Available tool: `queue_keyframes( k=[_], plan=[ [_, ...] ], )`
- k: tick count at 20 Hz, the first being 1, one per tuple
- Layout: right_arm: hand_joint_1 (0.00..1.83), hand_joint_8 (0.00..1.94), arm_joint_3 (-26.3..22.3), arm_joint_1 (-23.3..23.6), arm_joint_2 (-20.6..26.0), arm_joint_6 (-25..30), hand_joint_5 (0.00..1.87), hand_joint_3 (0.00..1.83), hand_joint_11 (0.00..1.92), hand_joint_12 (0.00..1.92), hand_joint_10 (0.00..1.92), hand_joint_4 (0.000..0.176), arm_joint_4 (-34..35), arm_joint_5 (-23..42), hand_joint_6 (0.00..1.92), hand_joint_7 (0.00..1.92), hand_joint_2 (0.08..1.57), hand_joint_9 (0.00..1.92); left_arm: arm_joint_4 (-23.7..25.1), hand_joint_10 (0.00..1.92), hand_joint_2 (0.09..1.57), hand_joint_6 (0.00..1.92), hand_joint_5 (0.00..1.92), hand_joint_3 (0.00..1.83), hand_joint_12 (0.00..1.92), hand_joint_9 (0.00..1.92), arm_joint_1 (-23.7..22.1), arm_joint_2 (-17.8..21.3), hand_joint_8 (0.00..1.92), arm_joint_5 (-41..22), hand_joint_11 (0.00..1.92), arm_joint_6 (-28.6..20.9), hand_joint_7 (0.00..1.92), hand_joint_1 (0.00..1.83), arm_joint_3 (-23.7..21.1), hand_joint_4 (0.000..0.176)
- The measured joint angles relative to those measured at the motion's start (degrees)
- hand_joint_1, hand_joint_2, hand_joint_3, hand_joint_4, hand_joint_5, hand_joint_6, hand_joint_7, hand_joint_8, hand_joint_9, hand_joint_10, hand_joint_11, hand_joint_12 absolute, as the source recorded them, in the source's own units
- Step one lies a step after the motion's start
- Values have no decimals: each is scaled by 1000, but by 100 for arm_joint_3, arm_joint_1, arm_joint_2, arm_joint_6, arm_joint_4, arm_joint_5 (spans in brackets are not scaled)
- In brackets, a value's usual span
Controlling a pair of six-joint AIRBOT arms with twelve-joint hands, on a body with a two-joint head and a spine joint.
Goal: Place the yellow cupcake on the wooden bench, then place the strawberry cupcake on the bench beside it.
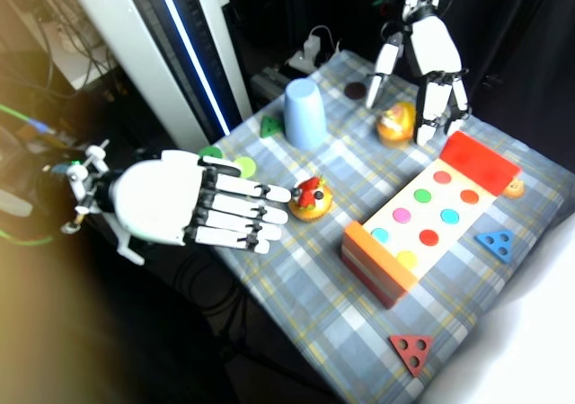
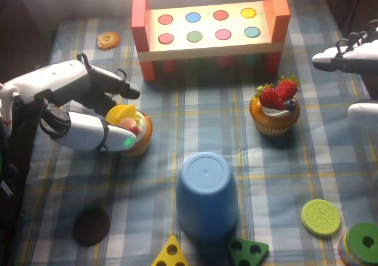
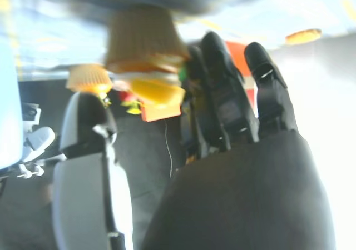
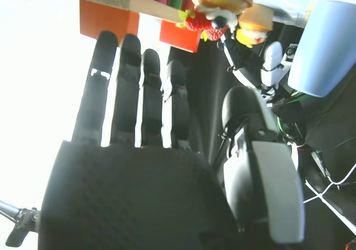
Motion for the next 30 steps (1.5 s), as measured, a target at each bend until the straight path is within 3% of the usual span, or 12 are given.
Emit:
queue_keyframes(
  k=[1,2,3,5,6,7,13,17,19,24,26,30],
  plan=[
    [373,0,0,-11,0,2,374,0,167,834,1,31,-4,-2,1,427,1381,464,4,8,1061,4,723,6,574,830,-22,-7,9,28,0,0,1041,968,2,34],
    [397,0,0,-24,0,4,374,1,180,823,2,35,-4,-4,0,427,1387,468,11,7,1063,8,740,1,596,846,-24,-13,676,28,0,0,1066,1277,15,8],
    [335,0,0,-24,-4,4,361,4,184,796,2,49,0,-9,0,414,1401,458,-22,2,1096,3,757,3,572,846,-24,-31,978,35,0,-20,991,1343,35,7],
    [327,0,0,-24,-4,28,364,5,183,792,4,40,2,-4,2,410,1404,463,-22,4,1118,6,784,5,588,853,-35,-48,1058,39,0,-24,946,1338,44,0],
    [317,0,0,-26,-4,52,367,1,201,760,1,40,0,-4,0,404,1407,464,-24,12,1136,839,882,2,661,898,-33,-48,1068,68,0,-24,937,1263,44,0],
    [274,1,0,-26,-4,66,351,4,202,741,1,47,-2,-9,1,385,1417,458,-33,31,1139,933,876,0,797,960,-33,-48,1122,81,0,-20,991,1244,44,0],
    [329,3,0,-61,-11,94,402,2,198,747,0,11,4,2,10,387,1435,462,-35,34,1081,909,980,0,846,1124,-155,-48,787,136,33,17,1144,1242,44,0],
    [409,3,0,-61,-17,101,398,0,225,775,6,19,4,-4,2,394,1428,487,238,31,1068,778,1027,1,961,1215,-284,74,815,-85,4,-90,1157,1253,-188,0],
    [412,3,0,-61,-17,103,399,0,214,773,2,15,-4,-4,2,396,1426,482,625,30,1073,801,1009,1,930,1239,-289,190,835,-240,19,-734,1149,1252,-232,0],
    [320,0,11,-66,-17,103,363,2,171,714,0,57,4,-7,0,377,1443,433,1381,8,1056,611,1081,0,763,1127,-459,391,863,-702,40,-1934,1171,1283,-232,0],
    [363,6,11,-66,-17,103,366,0,192,700,5,58,4,-2,1,397,1431,441,1665,48,1029,364,1203,0,670,1236,-841,387,779,-789,182,-1956,1229,1297,-223,0],
    [452,4,55,-66,-59,105,380,0,199,717,4,33,39,-9,3,414,1412,455,1740,29,1014,570,1152,1,590,1214,-1475,92,513,-903,235,-1976,1319,1279,162,0]
  ],
)
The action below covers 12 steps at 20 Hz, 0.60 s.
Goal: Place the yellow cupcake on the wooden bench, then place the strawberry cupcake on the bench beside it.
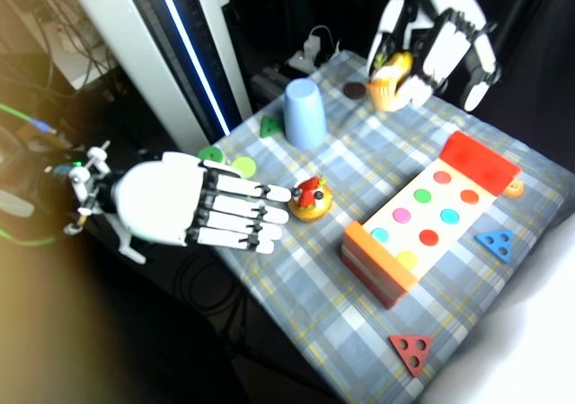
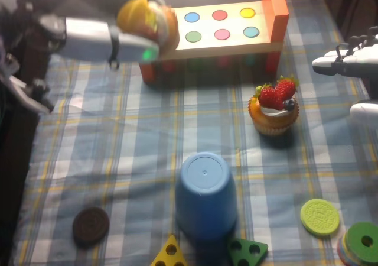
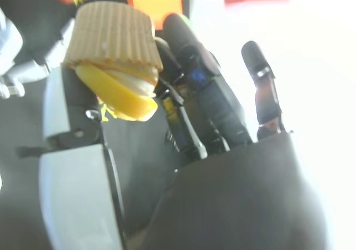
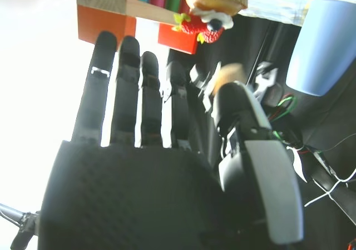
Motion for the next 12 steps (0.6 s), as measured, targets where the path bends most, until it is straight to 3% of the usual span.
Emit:
queue_keyframes(
  k=[1,2,3,4,5,6,7,8,9,10,11,12],
  plan=[
    [459,0,7,0,0,-2,378,0,177,712,0,30,-15,4,2,406,1413,442,4,5,1028,694,1095,0,584,1148,-256,-160,514,175,229,9,1304,1270,203,0],
    [476,3,20,0,-20,2,387,0,195,729,5,17,-2,9,3,419,1411,458,13,2,1022,688,1118,2,645,1141,-474,-286,483,343,231,26,1305,1265,363,0],
    [411,6,28,0,-28,-2,386,3,198,736,3,6,-4,-2,4,432,1422,462,24,1,1013,657,1163,0,726,1141,-713,-442,390,549,206,170,1328,1261,516,29],
    [411,6,42,0,-42,0,386,3,198,736,3,6,-7,4,4,432,1422,462,-9,1,1013,657,1163,0,726,1141,-879,-573,390,695,206,391,1328,1261,621,29],
    [372,1,57,0,-70,2,380,3,184,714,1,17,-2,9,1,420,1426,438,-94,3,1022,727,1141,2,740,1169,-1021,-702,428,876,194,654,1288,1255,723,38],
    [387,2,76,0,-87,2,385,2,187,708,2,15,-2,4,2,426,1429,438,-219,5,1039,794,1093,0,698,1153,-1156,-881,521,1119,194,1016,1247,1249,872,33],
    [324,2,85,0,-105,9,374,3,169,696,0,29,-4,-4,1,411,1431,419,-315,10,1053,858,1050,3,700,1170,-1281,-1093,617,1397,194,1239,1201,1242,1084,28],
    [324,2,94,7,-114,22,374,3,169,696,0,29,-13,0,1,411,1431,419,-352,10,1053,858,1050,3,700,1170,-1338,-1226,617,1606,194,1259,1201,1242,1259,28],
    [276,1,109,7,-125,31,365,4,191,707,4,35,-22,0,1,395,1438,426,-396,5,1065,889,1026,2,913,1185,-1421,-1451,691,1934,154,1272,1165,1239,1591,25],
    [276,1,120,7,-129,33,365,4,191,707,4,35,-20,2,1,395,1438,426,-409,5,1065,889,1026,2,913,1185,-1458,-1556,691,2063,154,1292,1165,1239,1744,25],
    [317,1,136,7,-140,39,376,2,191,706,5,18,-17,4,3,393,1441,433,-459,0,1078,927,1018,1,976,1119,-1484,-1663,751,2236,126,1329,1115,1230,1928,38],
    [324,0,162,7,-153,44,373,1,191,708,4,11,-22,0,1,389,1441,433,-721,8,1072,796,1039,0,1060,1134,-1488,-1784,836,2347,127,1569,1124,1242,2100,0]
  ],
)
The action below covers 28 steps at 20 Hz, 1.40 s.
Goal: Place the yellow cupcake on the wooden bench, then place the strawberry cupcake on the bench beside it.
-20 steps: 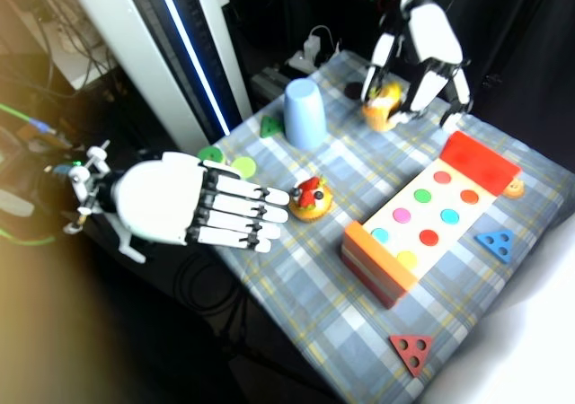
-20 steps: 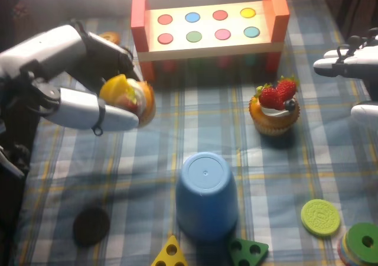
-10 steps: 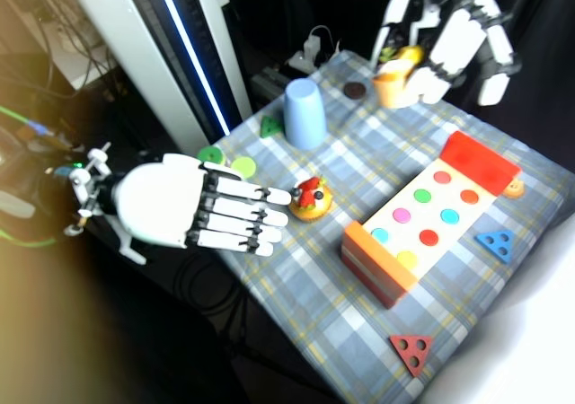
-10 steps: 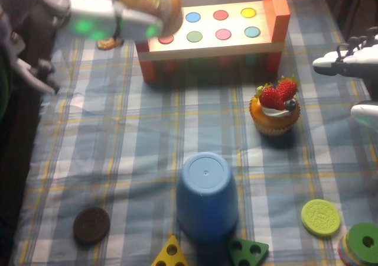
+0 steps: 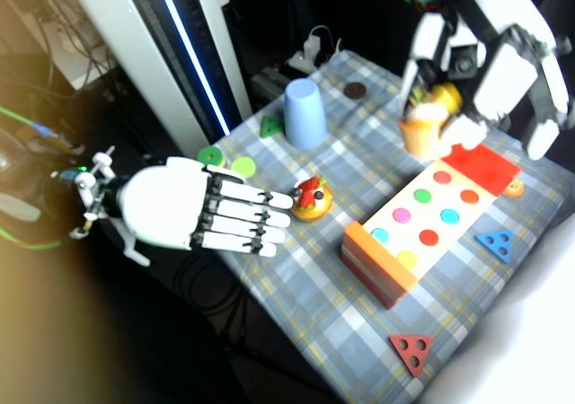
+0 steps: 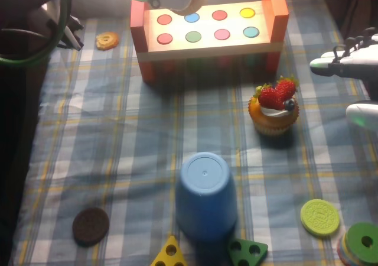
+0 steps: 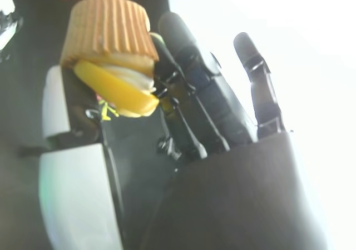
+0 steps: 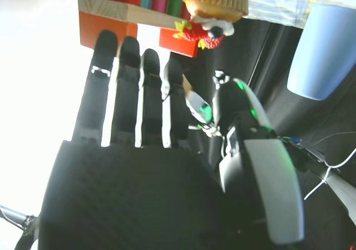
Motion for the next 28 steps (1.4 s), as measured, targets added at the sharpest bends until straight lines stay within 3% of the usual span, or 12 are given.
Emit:
queue_keyframes(
  k=[3,4,7,15,17,19,20,21,22,24,26,28],
  plan=[
    [372,1,52,17,-57,52,375,0,206,791,4,24,-22,4,1,385,1438,468,-1679,19,1102,877,965,6,1071,1022,-15,-341,981,433,51,2020,1058,1231,446,0],
    [403,0,66,17,-72,76,373,0,206,792,3,22,-59,7,0,384,1437,469,-1919,14,1114,929,947,0,1054,1006,-15,-424,998,498,61,2175,1037,1223,557,0],
    [383,2,72,17,-81,114,383,0,218,773,4,20,-70,4,3,389,1428,474,-2168,22,1124,1015,926,0,1024,1027,22,-568,990,634,97,2225,1012,1212,837,17],
    [403,3,94,17,-83,136,420,0,265,713,3,0,-74,4,4,415,1413,493,-2485,14,1134,922,925,1,884,1041,186,-772,1133,782,120,2234,982,1220,1106,0],
    [345,0,92,17,-90,140,396,2,266,683,0,25,-79,4,0,402,1420,483,-2492,6,1142,1114,894,0,861,937,214,-778,1001,804,34,2232,975,1200,1099,29],
    [361,0,92,17,-94,153,401,0,260,657,0,5,-85,4,1,396,1422,469,-2455,0,1119,1014,1014,1,866,851,229,-785,975,813,4,2232,931,1218,1099,0],
    [359,1,92,17,-94,153,401,0,274,661,4,8,-85,4,1,398,1419,477,-2448,1,1117,987,983,0,859,788,236,-785,382,817,0,2232,874,1114,1093,0],
    [382,2,92,17,-94,155,405,0,282,660,4,4,-79,4,2,403,1418,481,-2450,0,1130,1037,942,1,849,664,238,-785,120,815,0,2229,803,1050,1086,74],
    [382,0,92,17,-94,157,405,0,281,659,4,16,-74,4,1,400,1410,483,-2444,0,1060,393,774,0,866,569,243,-782,27,798,0,2232,702,1047,1069,46],
    [410,0,92,17,-94,173,405,0,274,662,2,14,-83,7,0,401,1412,484,-2446,0,1000,33,653,0,846,466,264,-782,0,791,0,2229,568,1080,1051,36],
    [387,0,92,17,-94,181,391,0,278,664,0,28,-79,4,0,398,1411,481,-2450,0,982,0,508,0,696,394,267,-763,0,763,0,2229,450,1053,979,54],
    [404,1,92,17,-94,201,402,0,261,658,0,9,-81,7,3,402,1410,480,-2424,0,977,0,337,0,484,269,271,-649,0,658,0,2229,278,1006,752,121]
  ],
)
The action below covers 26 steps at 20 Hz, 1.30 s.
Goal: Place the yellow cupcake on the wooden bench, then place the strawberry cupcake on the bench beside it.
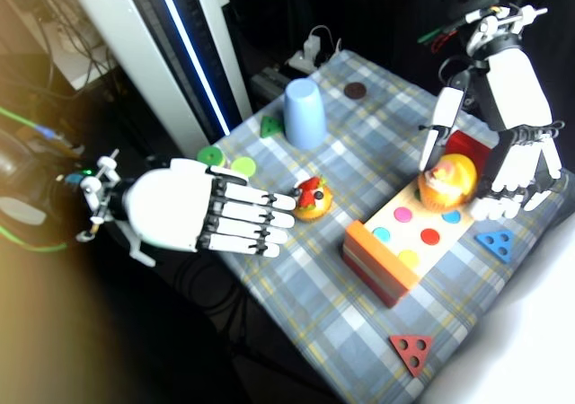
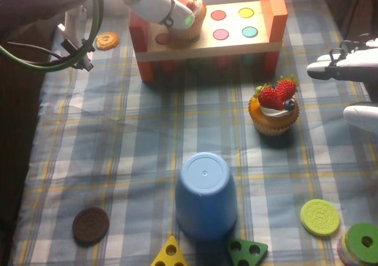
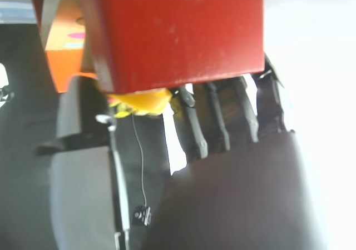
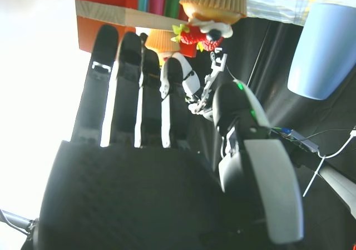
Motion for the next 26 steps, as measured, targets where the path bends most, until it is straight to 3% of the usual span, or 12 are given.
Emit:
queue_keyframes(
  k=[2,5,6,9,17,18,19,20,22,23,25,26],
  plan=[
    [403,4,0,0,0,4,395,0,259,657,4,15,0,13,0,402,1406,472,85,0,961,0,162,0,307,164,24,173,0,-151,0,-2,132,962,-284,170],
    [453,2,33,181,-83,17,388,0,214,615,0,26,11,31,0,415,1330,446,1132,0,897,0,7,0,247,52,186,623,0,-754,0,-1370,7,923,-909,176],
    [542,0,72,278,-140,20,391,5,165,699,0,35,4,46,0,425,1256,440,1427,0,883,0,1,0,185,10,249,776,0,-927,0,-1781,1,647,-1091,176],
    [550,2,201,586,-319,20,339,0,89,893,1,99,-52,44,1,377,1122,409,2302,0,890,0,0,9,41,0,616,1491,0,-1985,0,-2949,0,561,-1937,176],
    [956,0,651,1276,-898,275,400,0,91,998,0,76,-859,-868,1,414,902,483,2885,0,854,0,0,7,0,0,2319,3134,0,-3810,0,-3801,0,825,-3593,176],
    [1014,16,691,1298,-953,308,447,0,188,1298,86,62,-916,-964,3,546,889,673,2839,0,861,0,0,9,0,0,2358,3167,0,-3891,0,-3799,0,746,-3622,176],
    [1051,2,745,1320,-1032,323,480,0,263,1540,575,51,-955,-1163,3,694,880,634,2732,0,860,0,0,8,0,0,2422,3209,0,-4070,0,-3801,0,739,-3646,176],
    [1157,43,791,1357,-1069,323,579,0,521,1844,1303,3,-994,-1257,4,832,855,614,2686,0,863,0,0,7,0,0,2470,3222,0,-4166,0,-3803,0,779,-3663,176],
    [1241,1440,896,1423,-1156,328,769,0,970,1918,1896,0,-1029,-1447,17,631,880,823,2579,0,866,0,0,6,0,0,2638,3235,0,-4308,0,-3807,0,788,-3742,176],
    [1262,1393,916,1467,-1172,326,872,7,915,1920,1780,0,-1082,-1565,18,731,941,834,2520,0,873,0,0,8,0,0,2763,3235,0,-4367,0,-3810,0,771,-3792,176],
    [1292,810,916,1484,-1180,354,1093,0,1005,1349,822,0,-1093,-1554,532,1200,1042,1181,2468,0,882,0,0,9,0,0,2852,3239,0,-4424,0,-3825,0,717,-3801,176],
    [1290,822,916,1502,-1182,367,1192,0,1010,1489,980,0,-1102,-1547,422,1203,1032,1177,2400,0,889,0,0,11,0,0,2883,3239,0,-4483,0,-3869,0,710,-3801,176]
  ],
)
